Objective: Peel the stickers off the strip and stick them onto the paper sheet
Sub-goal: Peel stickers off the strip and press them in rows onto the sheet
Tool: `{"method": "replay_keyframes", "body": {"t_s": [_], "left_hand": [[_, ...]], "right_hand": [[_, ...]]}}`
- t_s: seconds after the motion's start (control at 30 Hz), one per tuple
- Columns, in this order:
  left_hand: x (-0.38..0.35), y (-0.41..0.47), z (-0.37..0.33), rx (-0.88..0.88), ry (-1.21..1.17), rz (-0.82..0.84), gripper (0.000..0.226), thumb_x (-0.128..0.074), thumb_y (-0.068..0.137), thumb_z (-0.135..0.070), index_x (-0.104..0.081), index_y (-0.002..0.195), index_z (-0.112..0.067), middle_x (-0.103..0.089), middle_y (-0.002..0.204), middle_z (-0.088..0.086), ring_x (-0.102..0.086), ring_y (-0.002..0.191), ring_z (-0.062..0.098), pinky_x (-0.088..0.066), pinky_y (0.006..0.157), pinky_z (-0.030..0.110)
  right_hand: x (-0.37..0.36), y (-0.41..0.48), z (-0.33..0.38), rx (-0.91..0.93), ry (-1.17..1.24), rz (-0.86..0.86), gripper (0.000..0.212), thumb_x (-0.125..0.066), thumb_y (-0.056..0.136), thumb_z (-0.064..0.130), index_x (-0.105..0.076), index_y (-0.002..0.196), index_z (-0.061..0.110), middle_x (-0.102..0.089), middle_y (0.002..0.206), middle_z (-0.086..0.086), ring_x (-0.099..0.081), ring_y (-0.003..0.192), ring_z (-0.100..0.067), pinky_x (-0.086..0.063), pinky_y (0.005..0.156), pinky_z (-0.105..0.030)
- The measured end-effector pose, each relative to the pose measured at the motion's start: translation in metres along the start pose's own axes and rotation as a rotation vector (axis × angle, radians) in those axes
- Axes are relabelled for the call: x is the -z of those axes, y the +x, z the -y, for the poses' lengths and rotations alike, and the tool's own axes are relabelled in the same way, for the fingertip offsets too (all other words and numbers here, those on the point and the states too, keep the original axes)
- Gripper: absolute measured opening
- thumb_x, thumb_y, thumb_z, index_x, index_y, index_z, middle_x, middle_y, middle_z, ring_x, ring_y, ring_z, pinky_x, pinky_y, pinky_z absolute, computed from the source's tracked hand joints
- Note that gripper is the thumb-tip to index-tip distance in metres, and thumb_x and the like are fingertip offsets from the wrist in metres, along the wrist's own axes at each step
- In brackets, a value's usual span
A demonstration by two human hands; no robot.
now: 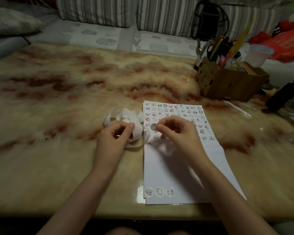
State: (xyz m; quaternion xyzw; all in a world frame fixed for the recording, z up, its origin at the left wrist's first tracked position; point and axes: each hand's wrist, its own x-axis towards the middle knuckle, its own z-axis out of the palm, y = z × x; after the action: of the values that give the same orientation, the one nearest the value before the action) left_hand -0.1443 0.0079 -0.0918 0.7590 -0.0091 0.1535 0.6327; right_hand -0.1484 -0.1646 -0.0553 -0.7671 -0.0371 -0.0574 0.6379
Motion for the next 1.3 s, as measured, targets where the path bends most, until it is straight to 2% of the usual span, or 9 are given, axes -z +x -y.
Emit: {"method": "replay_keyframes", "body": {"t_s": [0.1, 0.3, 0.43, 0.57, 0.7, 0.93, 1.0, 1.1, 1.3], "left_hand": [[-0.001, -0.001, 0.000, 0.005, 0.014, 0.018, 0.019, -0.064, 0.088, -0.015, -0.067, 0.069, -0.013, -0.065, 0.063, -0.005, -0.056, 0.058, 0.005, -0.044, 0.061, 0.020], [-0.001, -0.001, 0.000, 0.013, 0.042, 0.022, 0.017, -0.064, 0.087, -0.017, -0.068, 0.071, -0.013, -0.067, 0.066, -0.001, -0.056, 0.058, 0.006, -0.045, 0.063, 0.025], [-0.001, -0.001, 0.000, 0.028, 0.033, 0.027, 0.016, -0.064, 0.087, -0.018, -0.070, 0.074, -0.012, -0.066, 0.064, -0.001, -0.056, 0.058, 0.008, -0.046, 0.063, 0.026], [-0.001, -0.001, 0.000, 0.029, 0.026, 0.032, 0.015, -0.064, 0.088, -0.017, -0.070, 0.074, -0.014, -0.066, 0.062, -0.007, -0.055, 0.056, 0.003, -0.045, 0.061, 0.018], [-0.002, -0.001, -0.001, 0.027, 0.028, 0.031, 0.016, -0.064, 0.087, -0.016, -0.070, 0.073, -0.017, -0.066, 0.062, -0.010, -0.055, 0.056, 0.000, -0.044, 0.059, 0.014], [-0.001, -0.002, -0.001, 0.030, 0.038, 0.030, 0.015, -0.064, 0.087, -0.017, -0.070, 0.074, -0.018, -0.068, 0.065, -0.005, -0.056, 0.057, 0.003, -0.044, 0.061, 0.017], [-0.001, -0.002, -0.002, 0.029, 0.042, 0.029, 0.015, -0.064, 0.088, -0.017, -0.070, 0.073, -0.019, -0.067, 0.063, -0.005, -0.056, 0.057, 0.002, -0.044, 0.060, 0.016], [-0.002, -0.002, -0.003, 0.025, 0.045, 0.033, 0.015, -0.064, 0.088, -0.016, -0.070, 0.074, -0.016, -0.068, 0.066, -0.001, -0.055, 0.057, 0.002, -0.044, 0.061, 0.017], [-0.001, -0.002, -0.002, 0.031, 0.042, 0.036, 0.016, -0.064, 0.087, -0.017, -0.070, 0.072, -0.017, -0.066, 0.063, -0.009, -0.055, 0.056, 0.001, -0.044, 0.060, 0.016]], "right_hand": [[0.016, 0.006, -0.002, -0.150, -0.083, 0.044, 0.006, -0.073, 0.078, 0.005, -0.069, 0.074, 0.006, -0.064, 0.058, 0.002, -0.051, 0.045, -0.003, -0.038, 0.046, -0.012], [0.019, 0.008, -0.004, -0.304, -0.235, 0.152, 0.012, -0.072, 0.077, 0.004, -0.072, 0.068, 0.012, -0.071, 0.066, -0.007, -0.047, 0.044, -0.007, -0.036, 0.045, -0.016], [0.015, 0.008, -0.007, -0.312, -0.286, 0.152, 0.010, -0.072, 0.076, 0.004, -0.072, 0.068, 0.010, -0.064, 0.053, 0.005, -0.042, 0.039, -0.005, -0.031, 0.041, -0.015], [0.013, 0.007, -0.009, -0.290, -0.311, 0.149, 0.009, -0.072, 0.076, 0.006, -0.073, 0.068, 0.010, -0.059, 0.044, 0.010, -0.041, 0.037, -0.001, -0.030, 0.040, -0.012], [0.013, 0.006, -0.009, -0.269, -0.326, 0.141, 0.010, -0.073, 0.077, 0.007, -0.072, 0.068, 0.012, -0.057, 0.042, 0.014, -0.045, 0.037, 0.002, -0.030, 0.041, -0.008], [0.013, 0.006, -0.010, -0.258, -0.328, 0.134, 0.007, -0.073, 0.077, 0.007, -0.073, 0.070, 0.010, -0.058, 0.044, 0.013, -0.046, 0.038, 0.004, -0.030, 0.041, -0.006], [0.011, 0.005, -0.012, -0.251, -0.350, 0.124, 0.006, -0.073, 0.076, 0.009, -0.074, 0.071, 0.010, -0.063, 0.051, 0.009, -0.047, 0.040, 0.003, -0.033, 0.044, -0.009], [0.009, 0.005, -0.015, -0.239, -0.413, 0.107, 0.006, -0.074, 0.074, 0.015, -0.074, 0.069, 0.013, -0.070, 0.063, 0.001, -0.048, 0.047, -0.001, -0.038, 0.056, -0.023], [0.007, 0.006, -0.020, -0.223, -0.472, 0.082, 0.007, -0.073, 0.072, 0.019, -0.072, 0.066, 0.017, -0.070, 0.063, 0.003, -0.054, 0.056, -0.007, -0.044, 0.064, -0.031]]}}
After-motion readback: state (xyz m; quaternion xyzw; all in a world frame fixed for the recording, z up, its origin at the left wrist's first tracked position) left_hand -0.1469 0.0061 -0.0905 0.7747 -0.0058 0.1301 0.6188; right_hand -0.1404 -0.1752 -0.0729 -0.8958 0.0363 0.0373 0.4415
